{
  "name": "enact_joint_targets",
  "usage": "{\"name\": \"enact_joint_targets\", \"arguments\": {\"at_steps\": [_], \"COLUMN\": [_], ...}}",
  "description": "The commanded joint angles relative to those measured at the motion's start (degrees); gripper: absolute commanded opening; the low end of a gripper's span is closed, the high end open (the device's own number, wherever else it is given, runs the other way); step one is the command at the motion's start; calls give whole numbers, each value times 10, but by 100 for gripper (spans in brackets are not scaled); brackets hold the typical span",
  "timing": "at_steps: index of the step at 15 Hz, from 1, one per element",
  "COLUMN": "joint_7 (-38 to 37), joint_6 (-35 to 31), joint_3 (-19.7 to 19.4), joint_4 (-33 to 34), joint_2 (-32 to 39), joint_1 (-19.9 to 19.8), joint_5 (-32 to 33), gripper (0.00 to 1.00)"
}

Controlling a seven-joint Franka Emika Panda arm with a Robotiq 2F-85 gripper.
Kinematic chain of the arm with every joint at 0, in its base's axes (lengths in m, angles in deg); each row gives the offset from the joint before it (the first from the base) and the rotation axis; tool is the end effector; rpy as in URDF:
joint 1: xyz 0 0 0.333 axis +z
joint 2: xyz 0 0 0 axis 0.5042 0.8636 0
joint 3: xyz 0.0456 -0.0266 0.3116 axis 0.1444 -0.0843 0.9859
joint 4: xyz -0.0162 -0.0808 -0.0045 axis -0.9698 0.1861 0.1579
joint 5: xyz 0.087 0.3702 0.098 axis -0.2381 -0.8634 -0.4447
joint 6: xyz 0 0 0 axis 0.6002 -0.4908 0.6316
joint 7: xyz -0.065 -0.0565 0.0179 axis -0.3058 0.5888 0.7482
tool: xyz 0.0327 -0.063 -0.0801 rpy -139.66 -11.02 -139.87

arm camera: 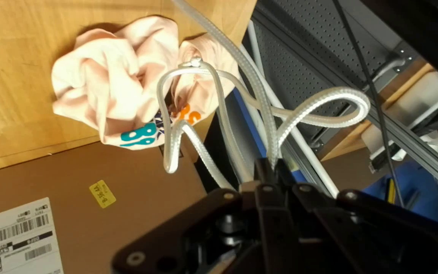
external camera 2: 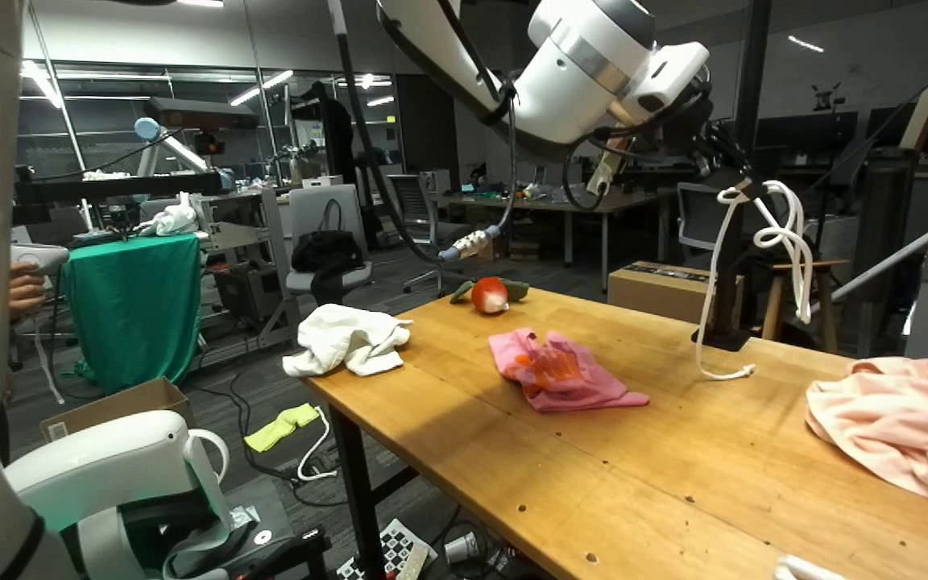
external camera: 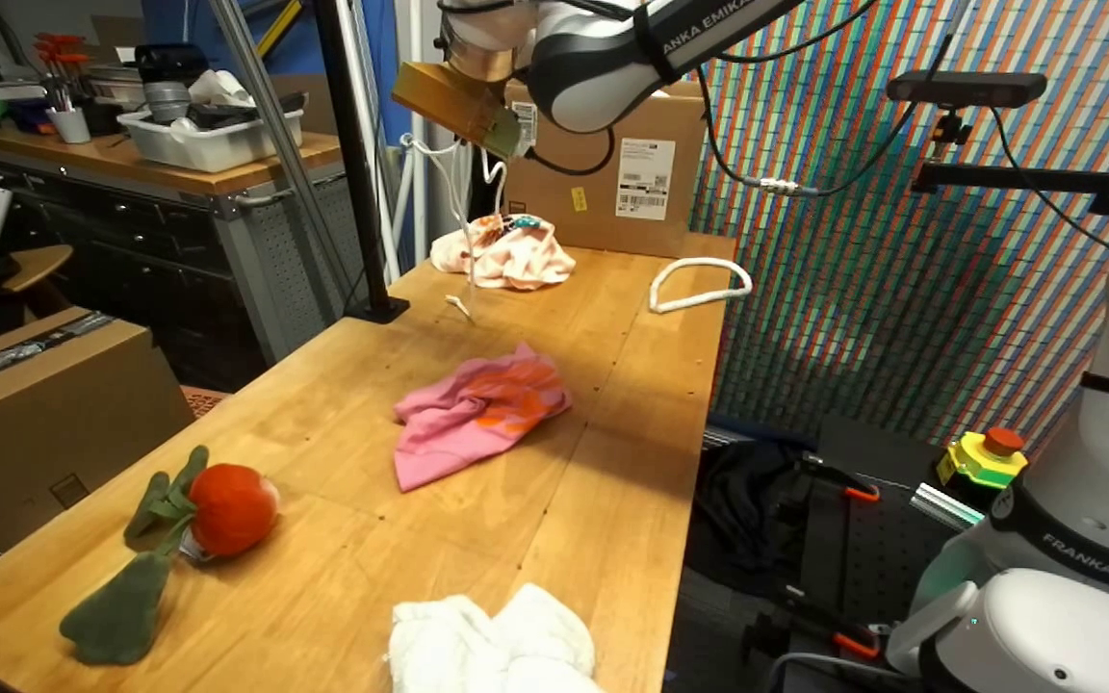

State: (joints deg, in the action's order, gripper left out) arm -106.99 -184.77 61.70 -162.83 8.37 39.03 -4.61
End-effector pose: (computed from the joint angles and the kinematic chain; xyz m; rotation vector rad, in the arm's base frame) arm 0.6878 0.0159 0.4757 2.2761 -1.6685 1.3059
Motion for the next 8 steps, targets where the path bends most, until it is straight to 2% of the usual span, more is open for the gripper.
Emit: {"name": "enact_joint_targets", "arguments": {"at_steps": [1,8], "joint_7": [30,112], "joint_6": [-2,-20], "joint_3": [18,29], "joint_4": [-17,-123], "joint_2": [9,-34], "joint_1": [-20,-41], "joint_5": [-5,-7], "gripper": [5,5]}}
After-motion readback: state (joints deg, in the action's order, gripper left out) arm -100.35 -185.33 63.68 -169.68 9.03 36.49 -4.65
